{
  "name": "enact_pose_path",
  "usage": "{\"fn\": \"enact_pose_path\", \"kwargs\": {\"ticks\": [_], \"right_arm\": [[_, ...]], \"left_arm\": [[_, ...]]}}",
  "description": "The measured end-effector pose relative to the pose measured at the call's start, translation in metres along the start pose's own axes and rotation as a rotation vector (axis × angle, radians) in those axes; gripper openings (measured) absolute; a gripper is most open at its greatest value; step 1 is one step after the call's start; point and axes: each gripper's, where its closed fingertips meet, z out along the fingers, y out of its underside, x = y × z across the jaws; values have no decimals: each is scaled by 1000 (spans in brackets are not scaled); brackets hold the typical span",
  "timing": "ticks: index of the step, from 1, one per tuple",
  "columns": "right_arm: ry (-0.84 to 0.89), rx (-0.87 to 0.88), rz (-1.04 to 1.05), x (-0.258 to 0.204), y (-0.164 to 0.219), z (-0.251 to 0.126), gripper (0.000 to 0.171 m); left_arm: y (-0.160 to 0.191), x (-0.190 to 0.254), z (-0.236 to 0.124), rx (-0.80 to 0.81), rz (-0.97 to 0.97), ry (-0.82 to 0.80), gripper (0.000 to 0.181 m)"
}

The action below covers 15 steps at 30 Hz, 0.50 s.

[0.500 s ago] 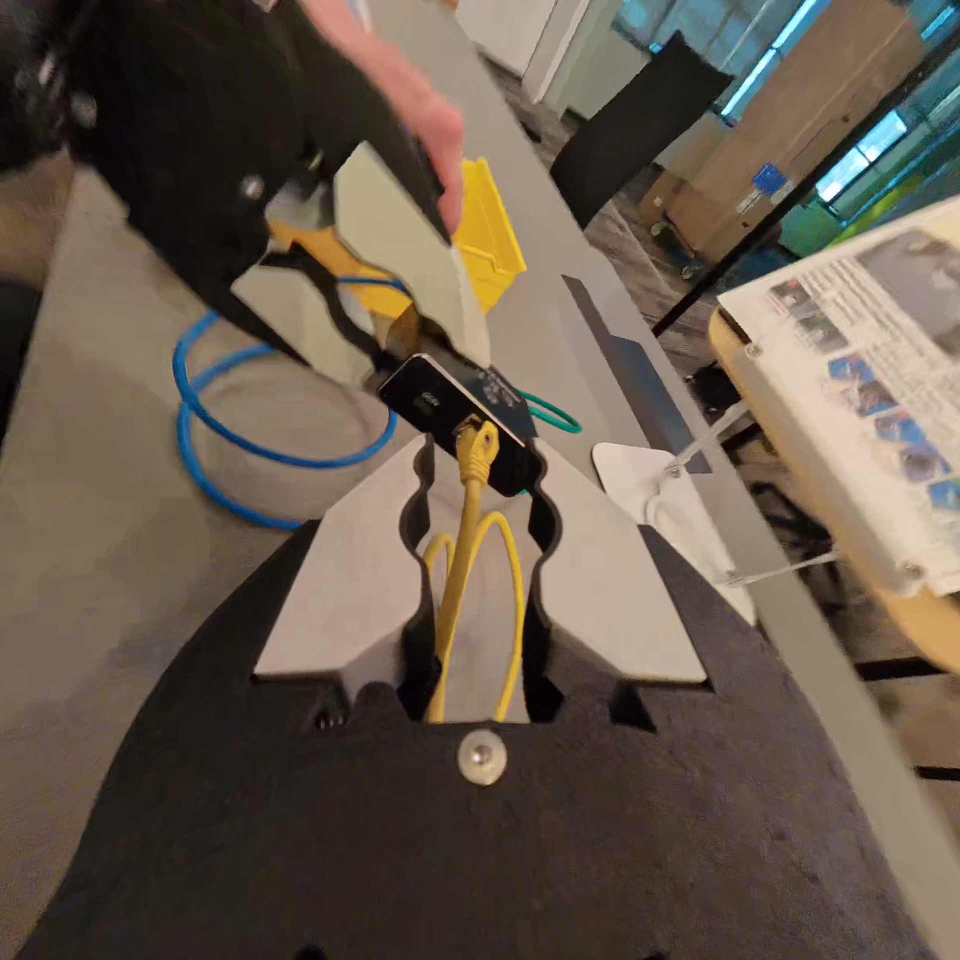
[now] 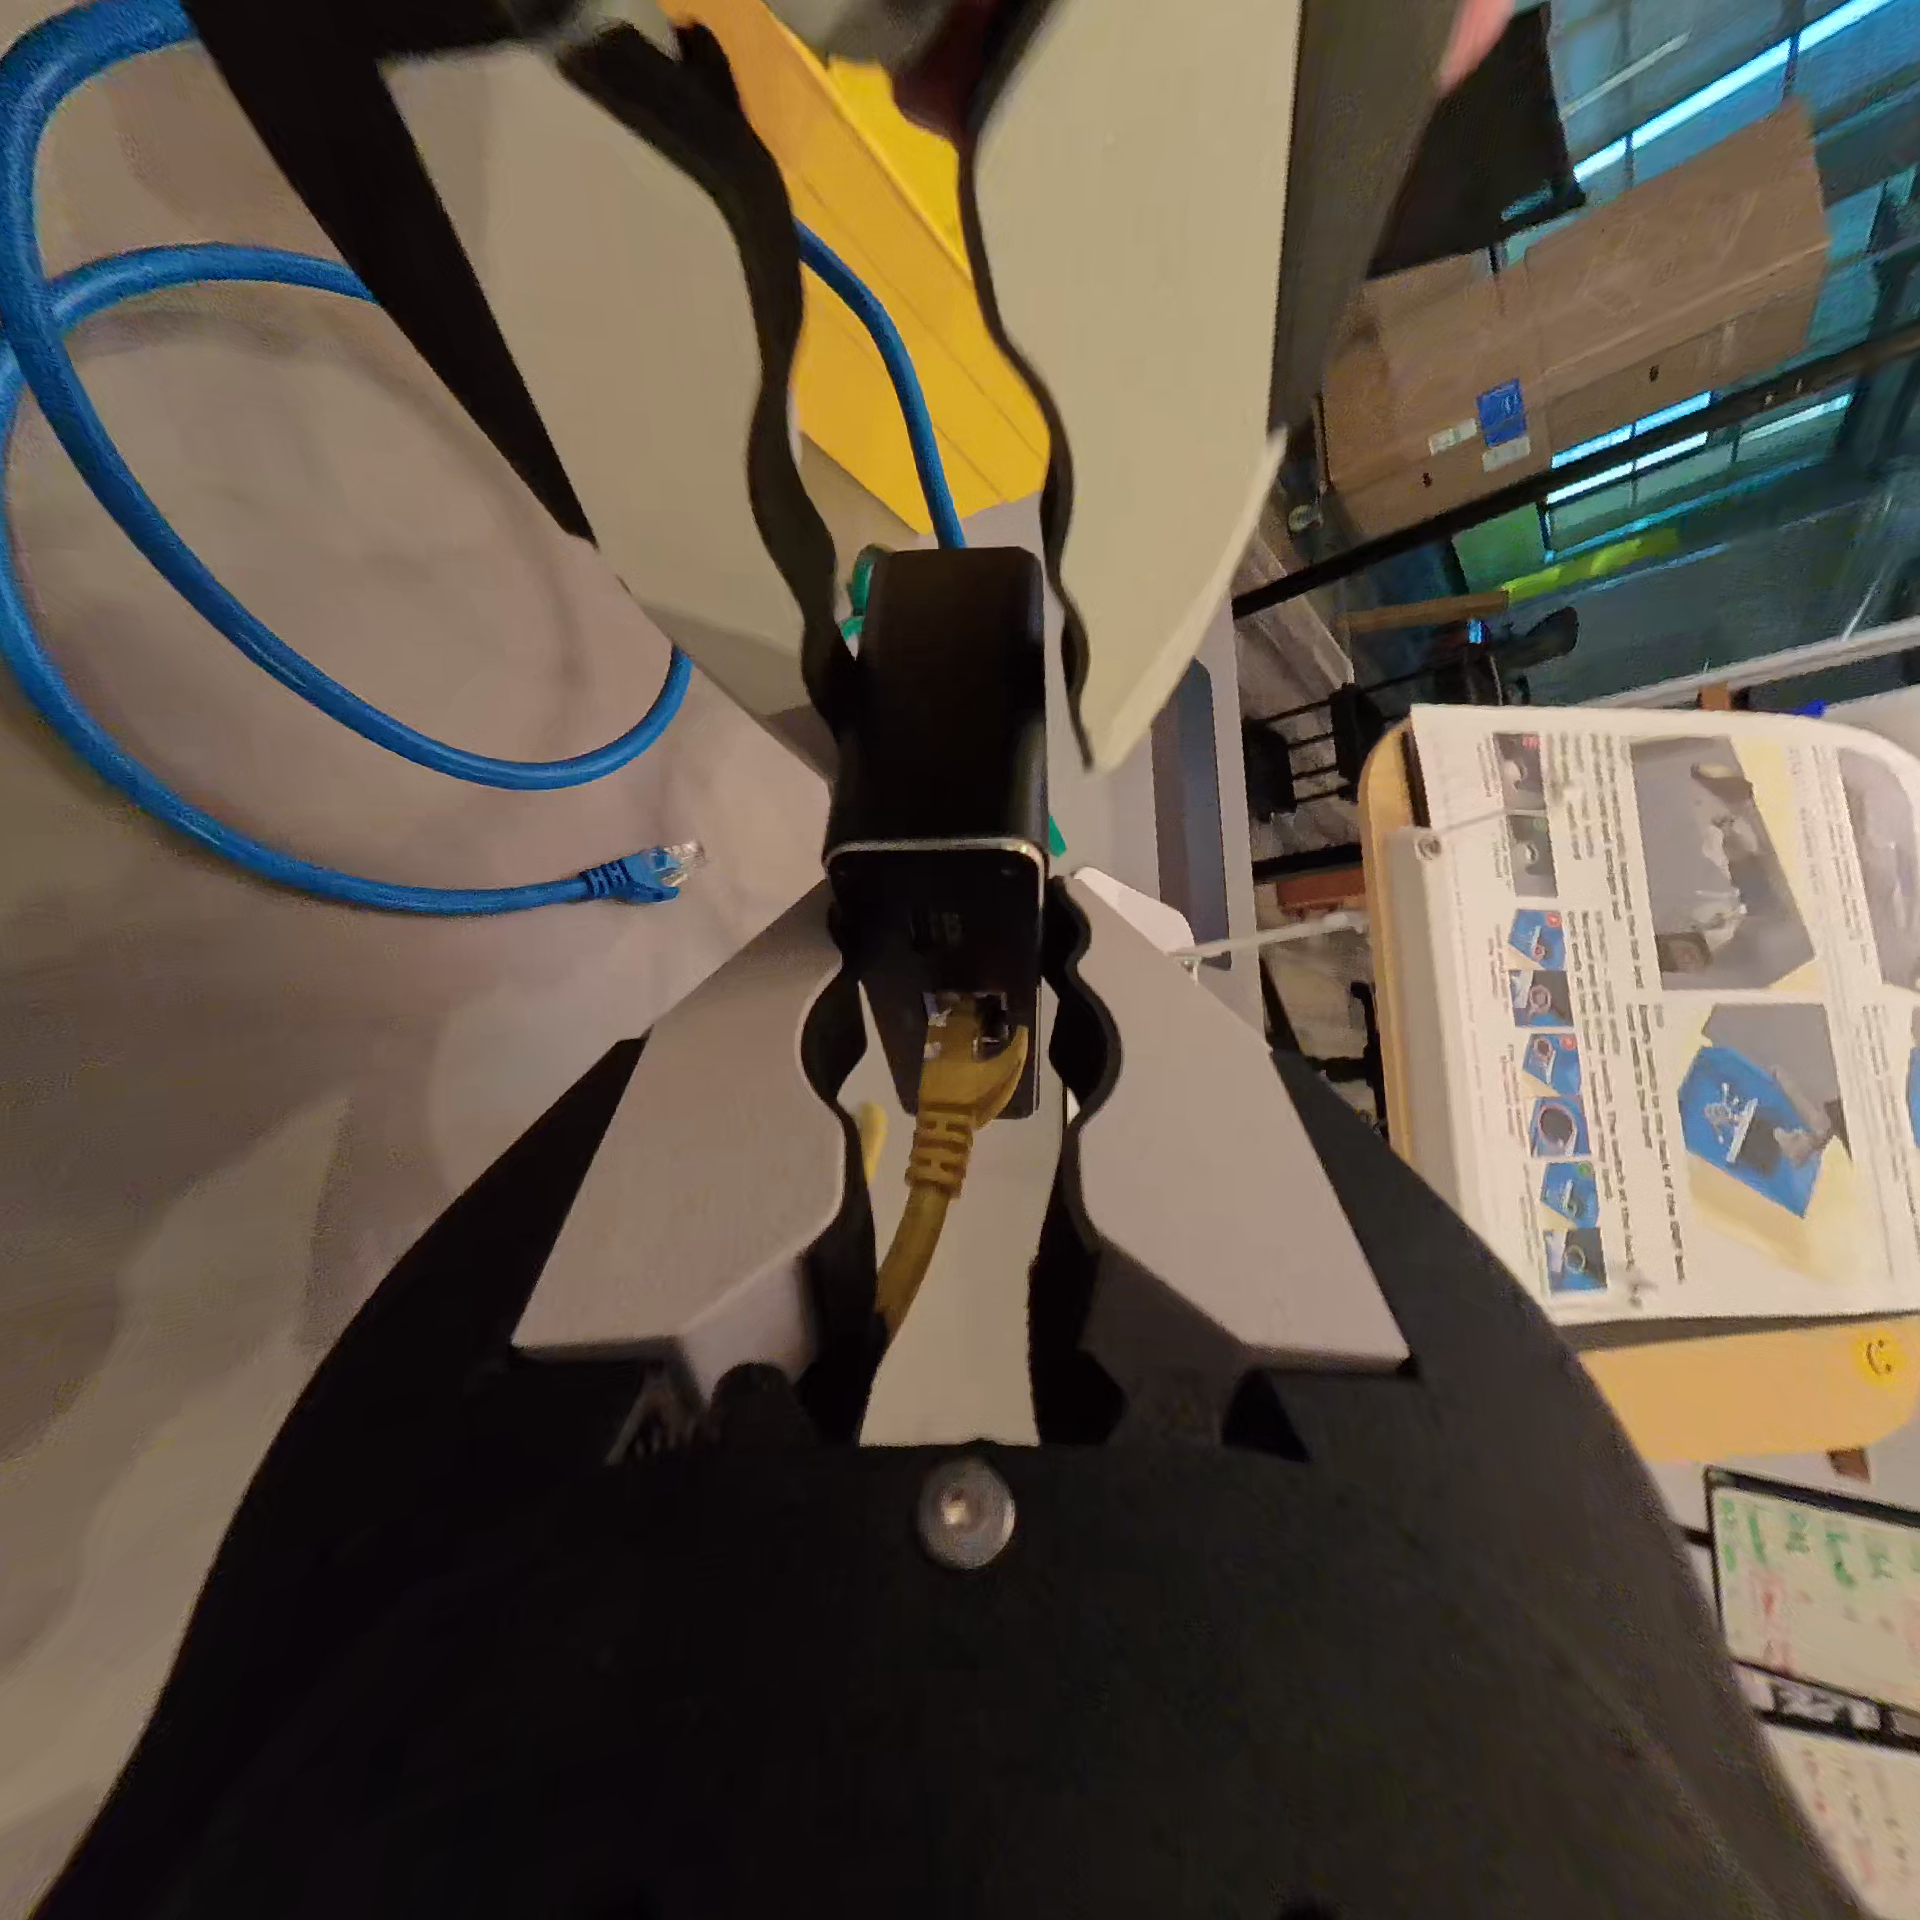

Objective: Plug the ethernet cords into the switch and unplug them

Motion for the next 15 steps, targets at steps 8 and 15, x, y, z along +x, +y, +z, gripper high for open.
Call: {"fn": "enact_pose_path", "kwargs": {"ticks": [8,15], "right_arm": [[132,-55,105,72,14,-49,29],[312,-108,187,155,44,-115,29]], "left_arm": [[32,-73,-57,7,-255,-207,52],[55,-52,-61,-38,-299,-221,49]]}}
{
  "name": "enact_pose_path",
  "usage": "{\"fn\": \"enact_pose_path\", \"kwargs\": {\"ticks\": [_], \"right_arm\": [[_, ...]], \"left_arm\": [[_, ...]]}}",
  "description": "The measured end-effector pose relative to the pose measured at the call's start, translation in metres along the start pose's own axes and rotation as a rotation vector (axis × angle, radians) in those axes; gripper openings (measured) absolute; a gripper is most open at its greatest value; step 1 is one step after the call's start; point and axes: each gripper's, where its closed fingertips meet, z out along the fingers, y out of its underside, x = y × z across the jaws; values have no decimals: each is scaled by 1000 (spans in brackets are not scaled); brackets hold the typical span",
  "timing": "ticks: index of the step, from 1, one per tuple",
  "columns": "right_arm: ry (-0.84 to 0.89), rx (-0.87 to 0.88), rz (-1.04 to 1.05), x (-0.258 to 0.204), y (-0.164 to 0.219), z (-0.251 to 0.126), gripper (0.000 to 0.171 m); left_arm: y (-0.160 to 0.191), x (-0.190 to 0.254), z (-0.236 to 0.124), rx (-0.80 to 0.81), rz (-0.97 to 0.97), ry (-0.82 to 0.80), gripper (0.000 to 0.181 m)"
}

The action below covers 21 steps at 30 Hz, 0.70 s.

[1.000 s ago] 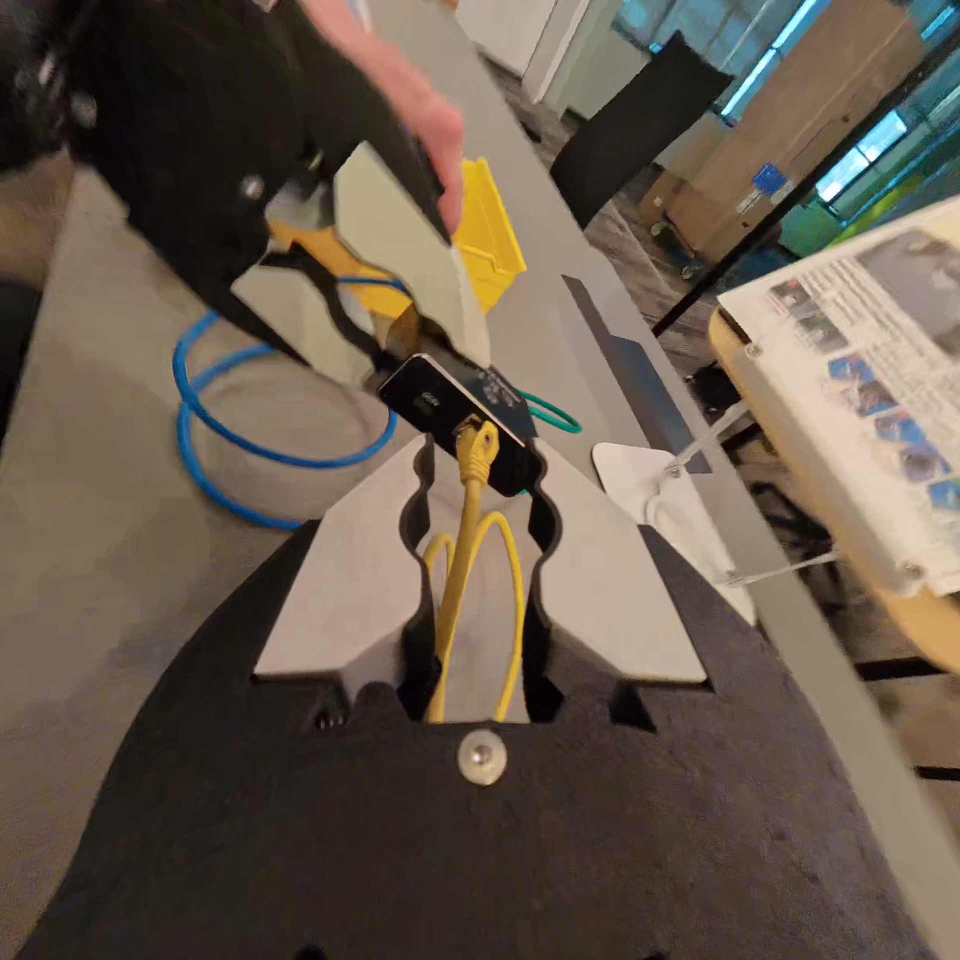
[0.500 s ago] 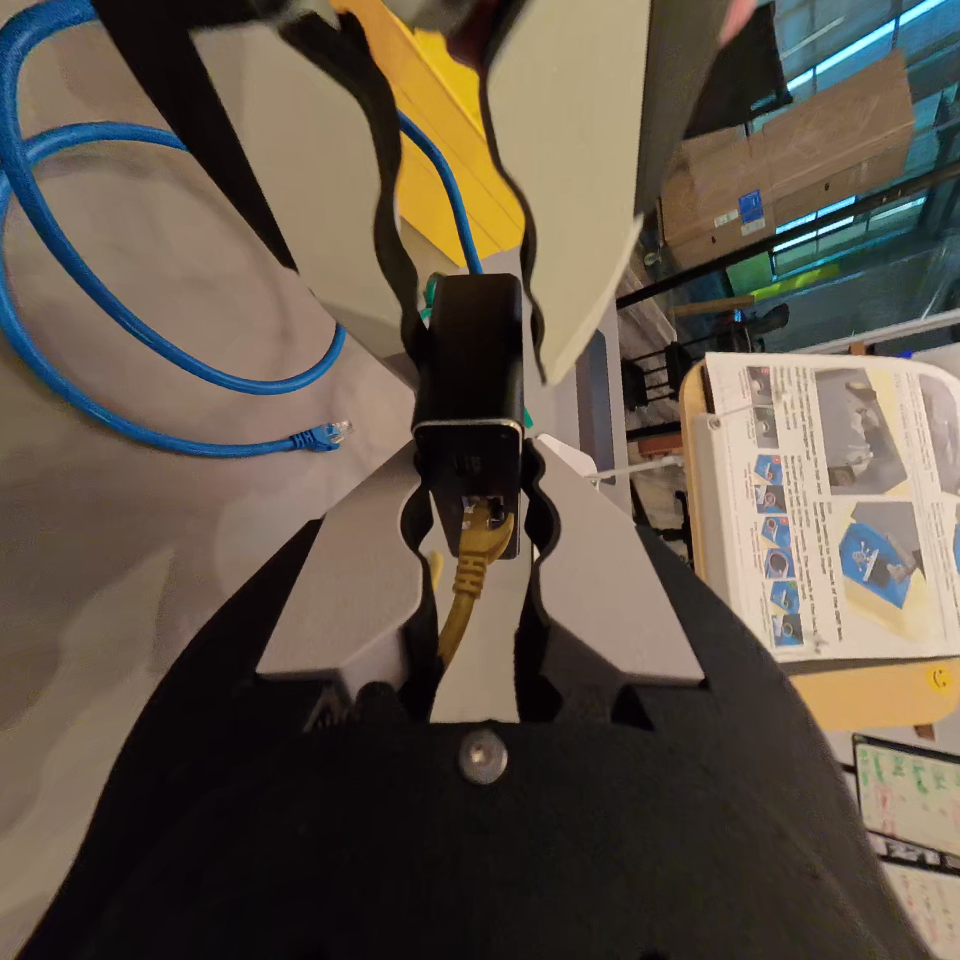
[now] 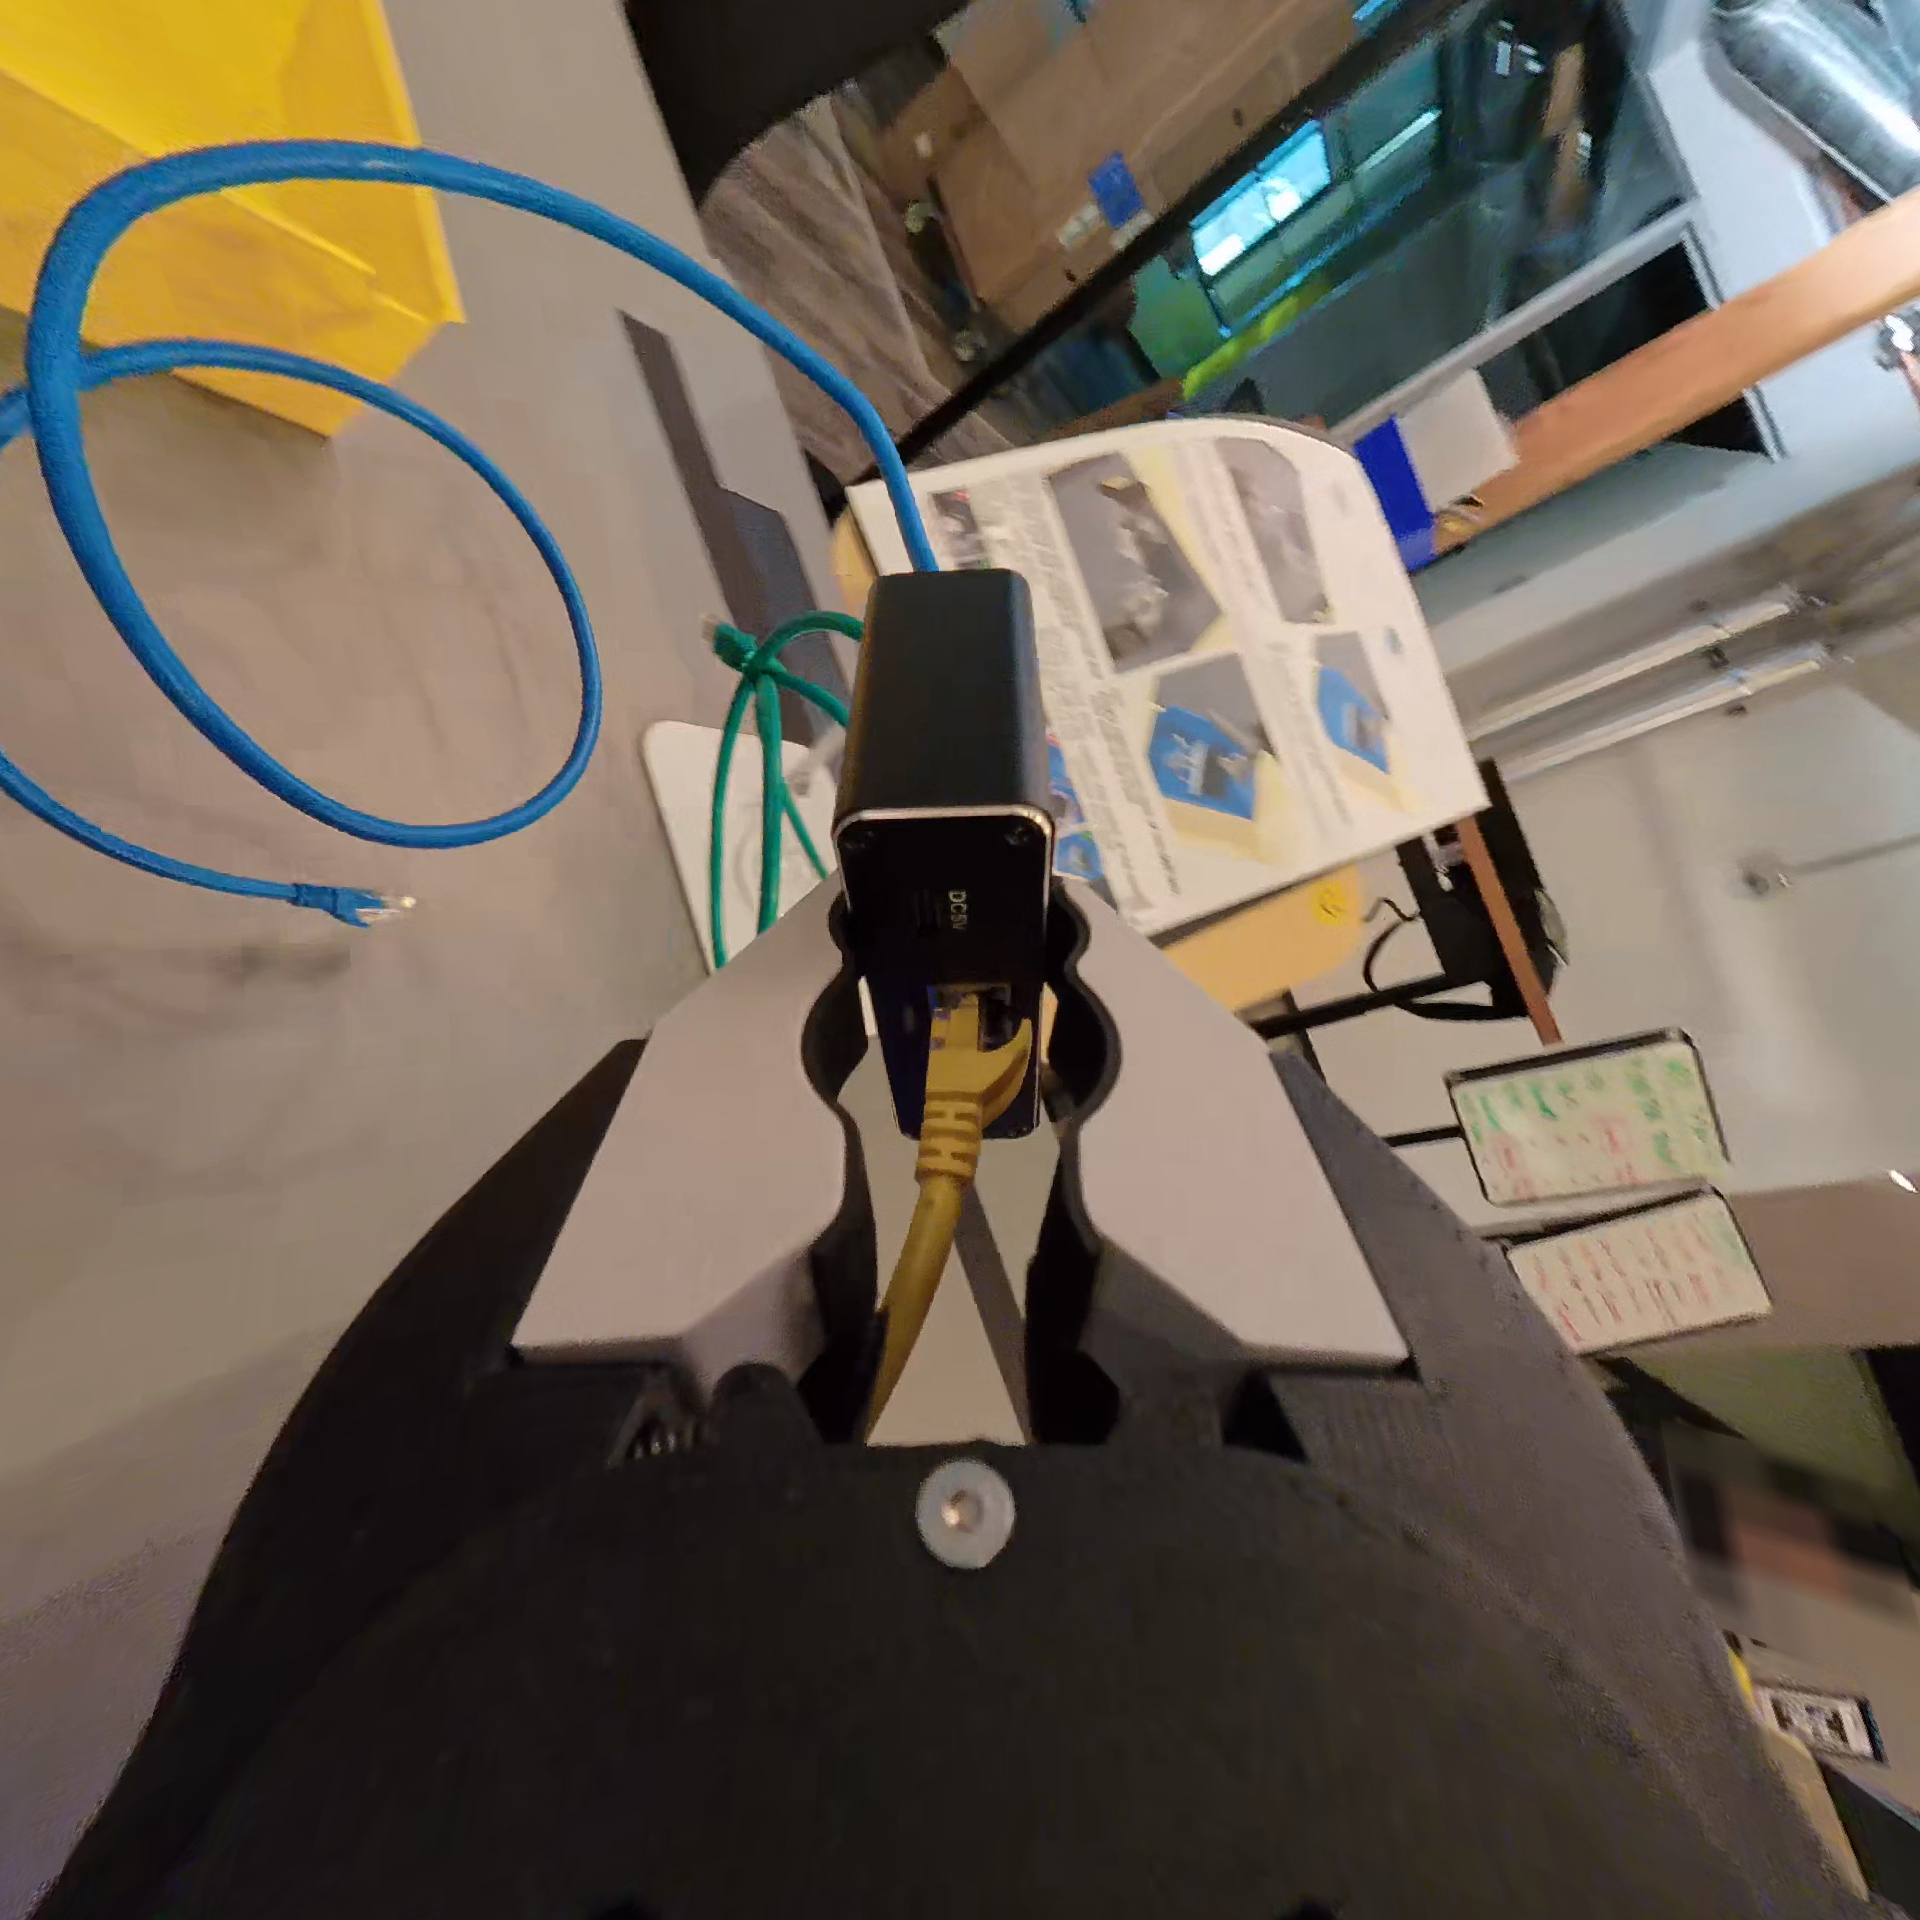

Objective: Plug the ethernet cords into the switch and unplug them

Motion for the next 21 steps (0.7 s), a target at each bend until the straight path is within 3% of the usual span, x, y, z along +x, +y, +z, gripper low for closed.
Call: {"fn": "enact_pose_path", "kwargs": {"ticks": [7,12,21], "right_arm": [[193,-50,76,98,28,-57,29],[294,-171,20,150,64,-107,29],[215,-587,-226,170,139,-180,29]], "left_arm": [[15,29,6,-23,-62,46,49],[28,47,10,-55,-81,70,49],[36,71,19,-79,-107,114,49]]}}
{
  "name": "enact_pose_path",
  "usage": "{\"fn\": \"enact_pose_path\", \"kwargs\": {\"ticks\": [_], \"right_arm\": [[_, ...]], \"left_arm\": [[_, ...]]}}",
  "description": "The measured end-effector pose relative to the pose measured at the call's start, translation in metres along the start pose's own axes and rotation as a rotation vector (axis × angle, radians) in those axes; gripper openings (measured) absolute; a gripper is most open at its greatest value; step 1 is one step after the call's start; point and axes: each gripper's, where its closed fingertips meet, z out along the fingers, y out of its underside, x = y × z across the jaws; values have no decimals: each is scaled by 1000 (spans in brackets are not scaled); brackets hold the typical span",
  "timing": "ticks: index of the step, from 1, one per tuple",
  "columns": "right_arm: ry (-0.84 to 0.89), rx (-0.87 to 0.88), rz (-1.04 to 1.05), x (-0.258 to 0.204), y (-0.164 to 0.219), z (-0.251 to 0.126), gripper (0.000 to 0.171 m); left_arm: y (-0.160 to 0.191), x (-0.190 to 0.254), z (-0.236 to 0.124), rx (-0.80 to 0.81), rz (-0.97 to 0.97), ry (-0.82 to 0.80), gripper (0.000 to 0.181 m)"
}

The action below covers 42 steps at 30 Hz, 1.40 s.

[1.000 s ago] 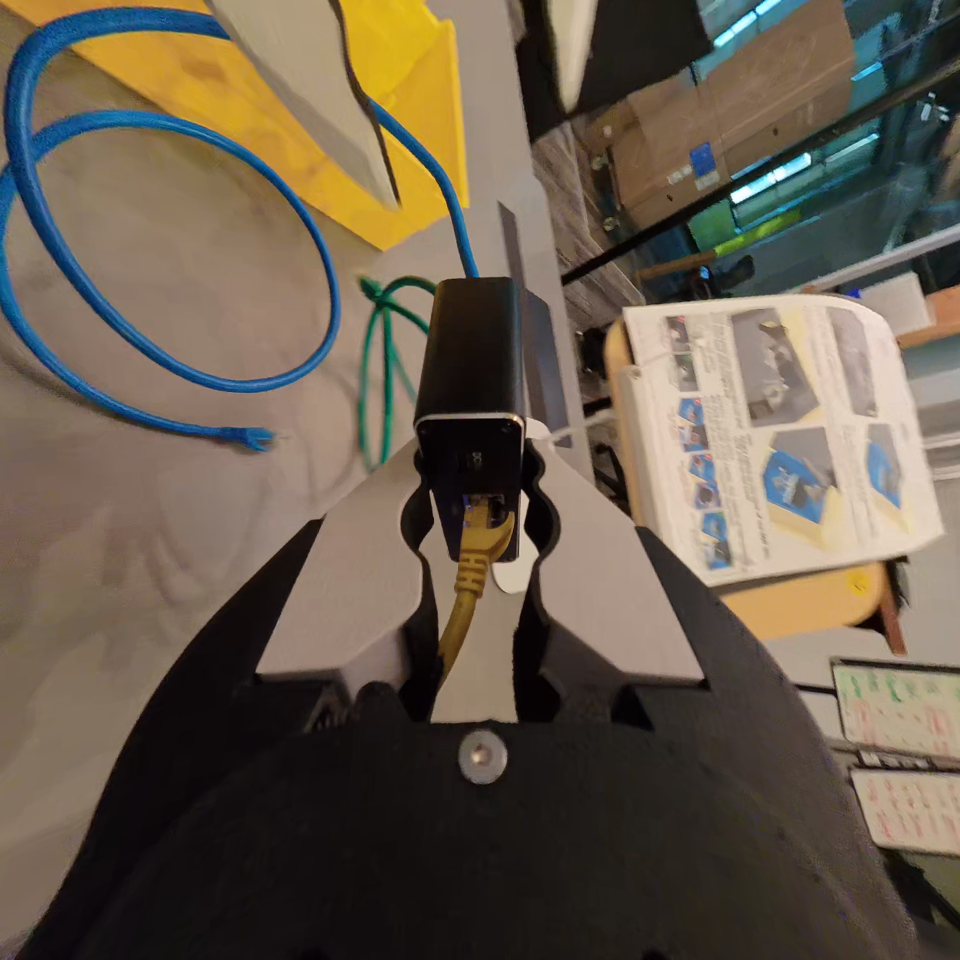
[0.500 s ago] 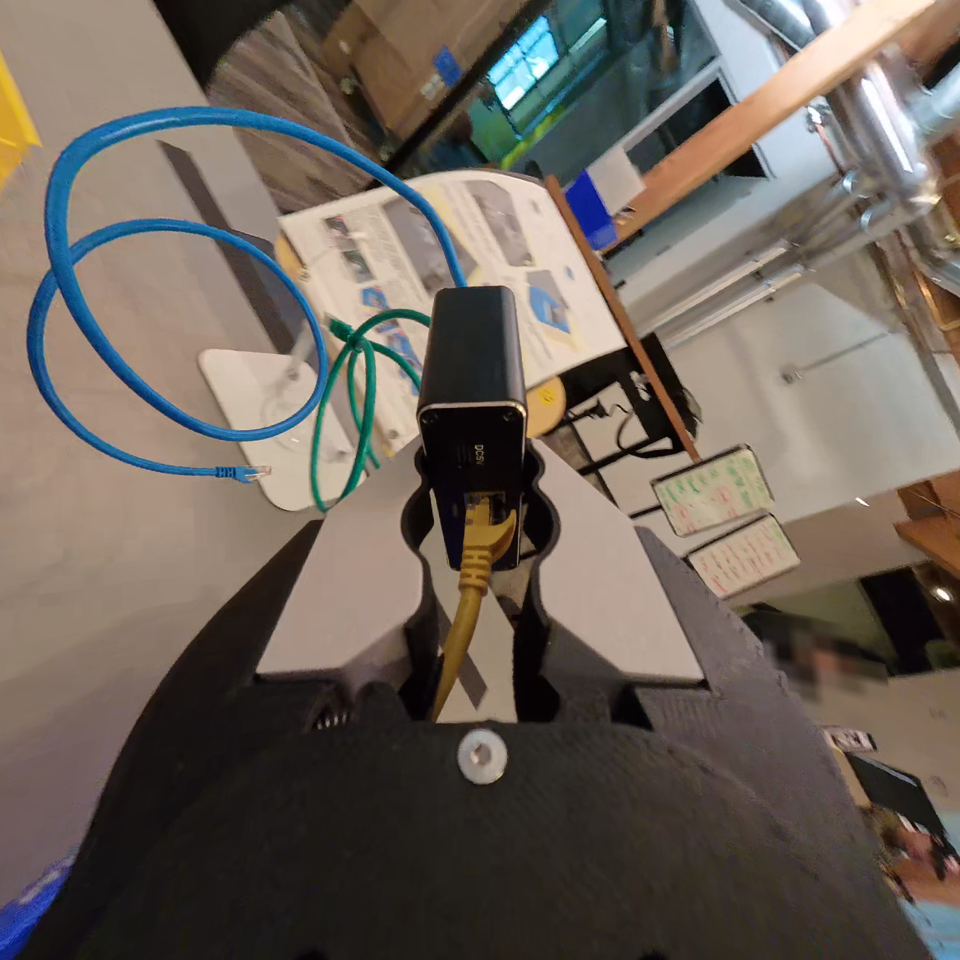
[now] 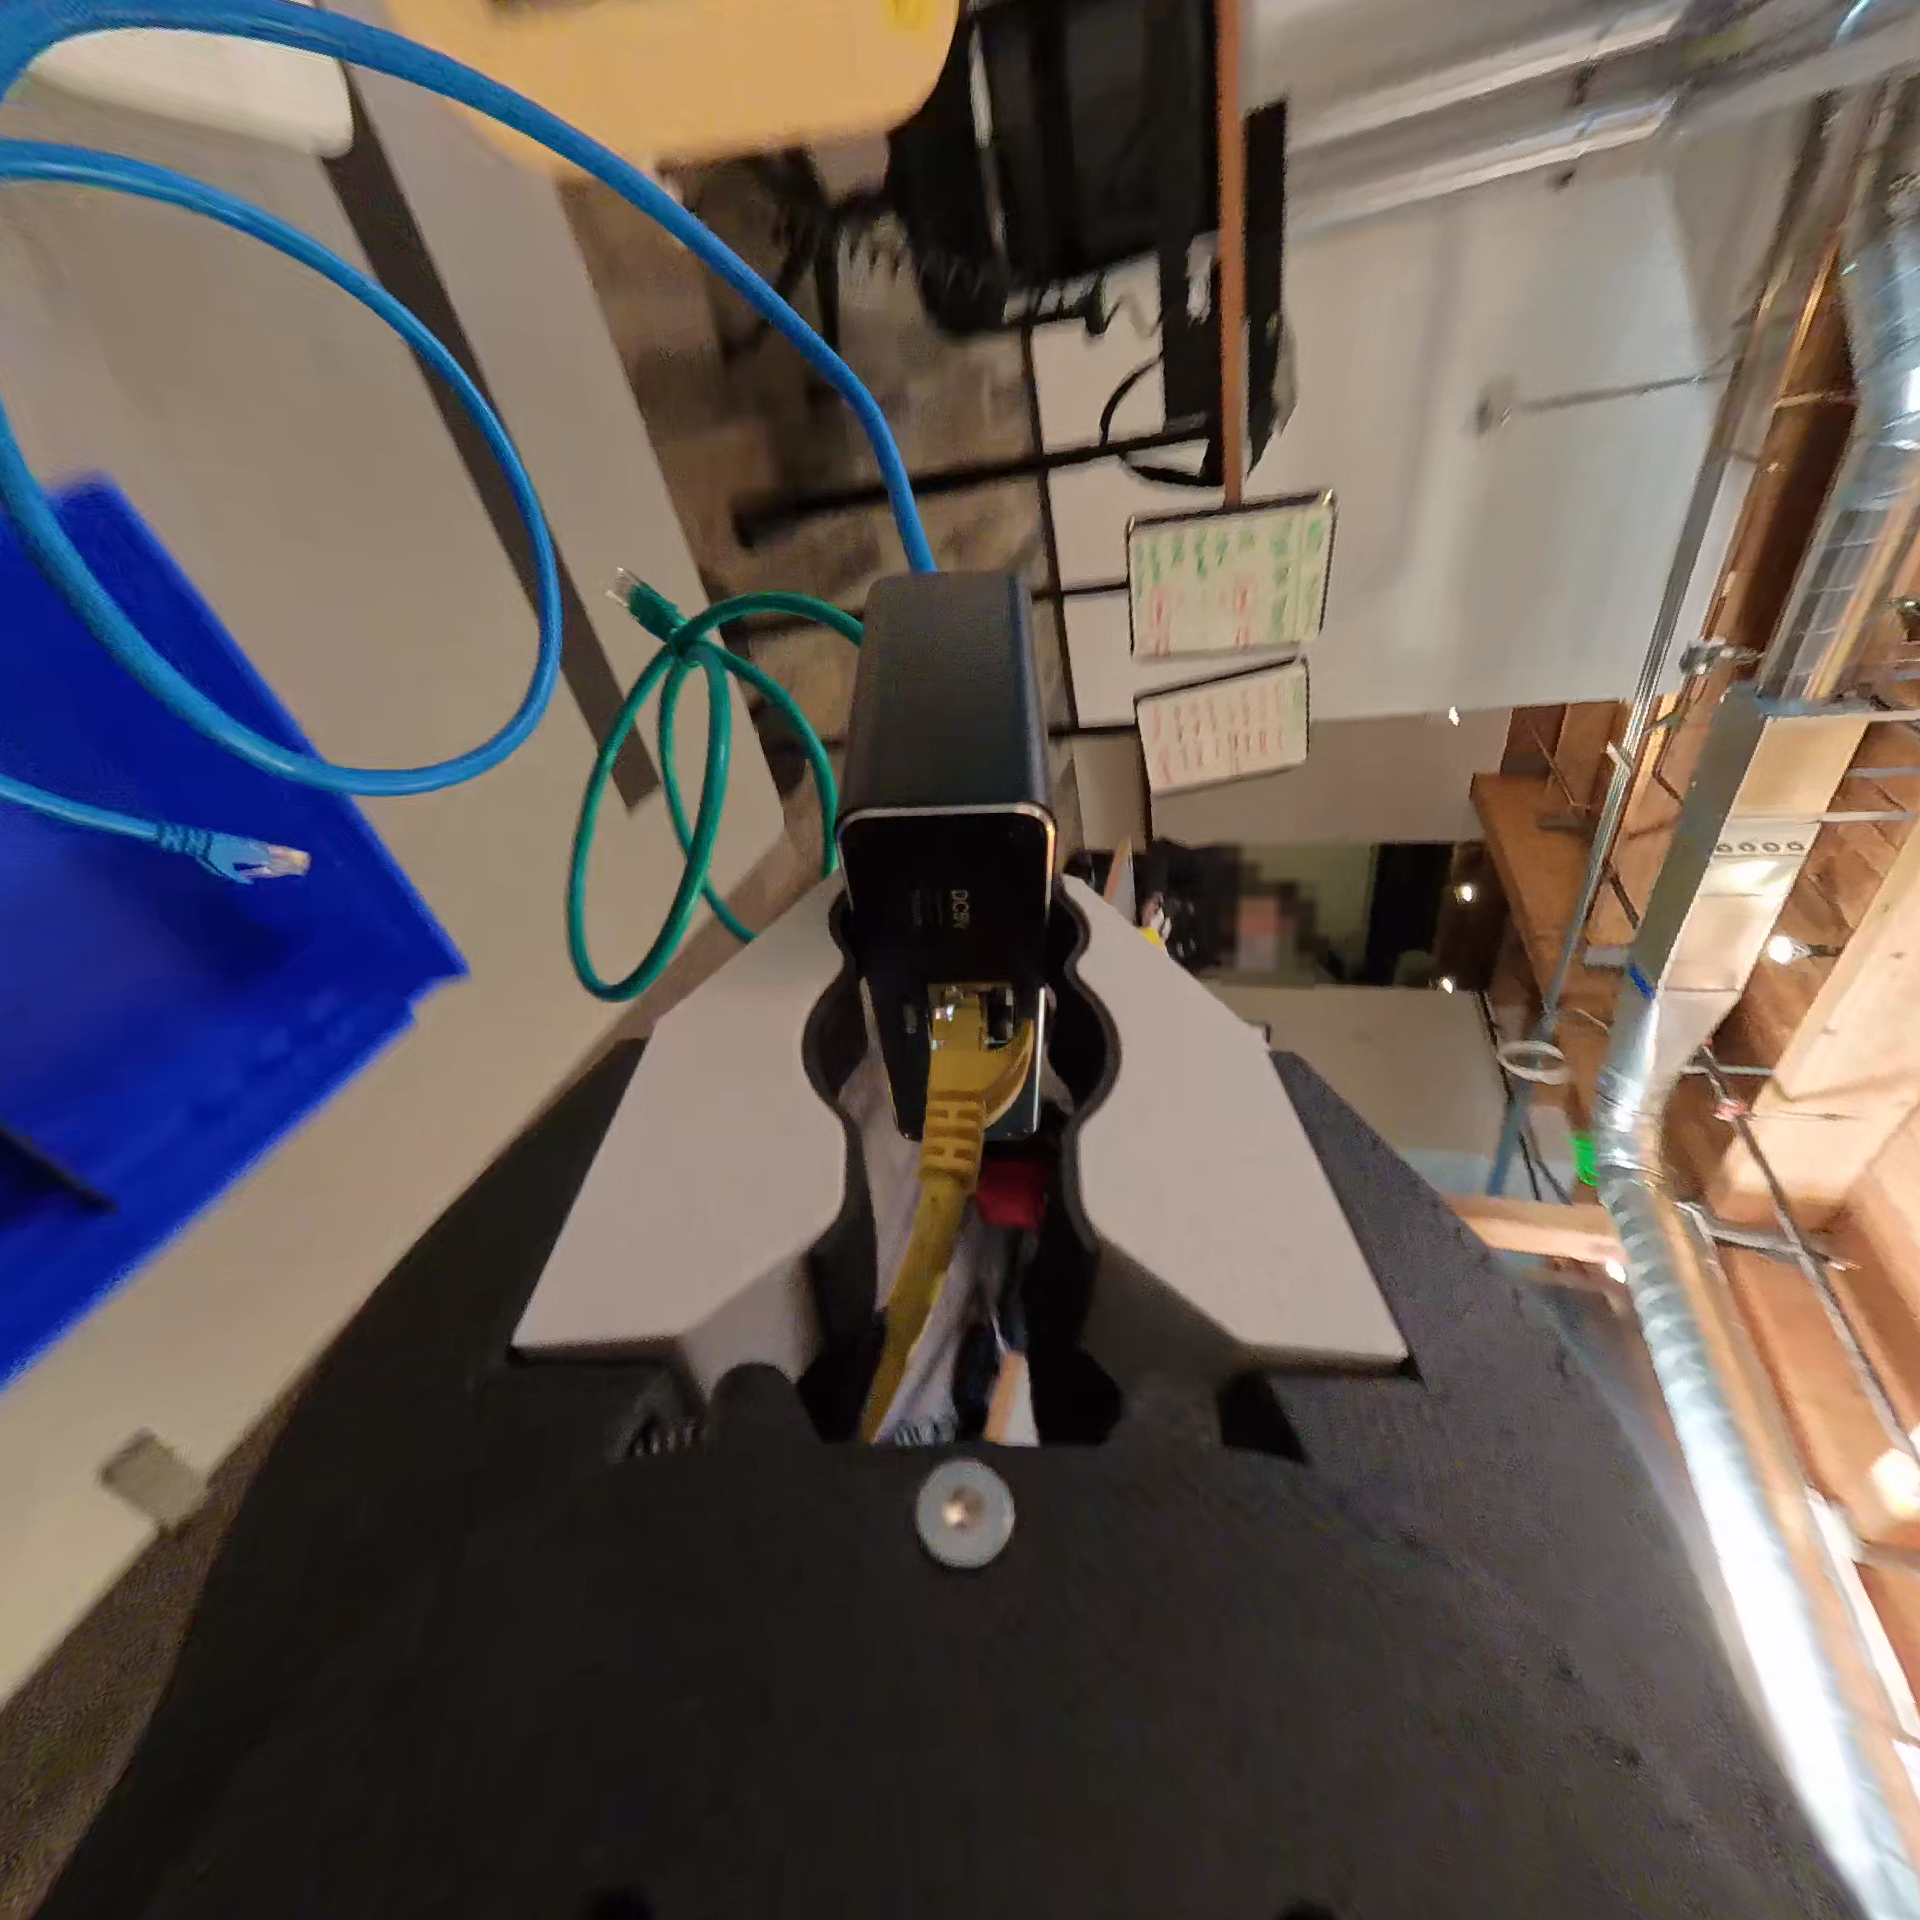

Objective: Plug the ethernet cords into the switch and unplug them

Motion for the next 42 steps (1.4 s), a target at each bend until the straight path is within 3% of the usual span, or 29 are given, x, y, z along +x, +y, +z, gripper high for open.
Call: {"fn": "enact_pose_path", "kwargs": {"ticks": [6,12,22,29,37,42], "right_arm": [[-113,-184,-218,-49,34,29,29],[-290,-173,-427,-121,19,66,29],[-489,-167,-328,-173,11,98,29],[-430,-152,-289,-158,-3,100,29],[-291,-68,-3,-94,-12,79,29],[-206,-71,-1,-57,1,60,29]], "left_arm": [[-2,9,4,-1,4,20,49],[0,15,4,-8,7,35,49],[7,32,7,-11,-4,77,49],[-3,47,11,9,3,116,49],[-9,56,15,20,0,146,49],[-10,61,15,21,6,158,49]]}}
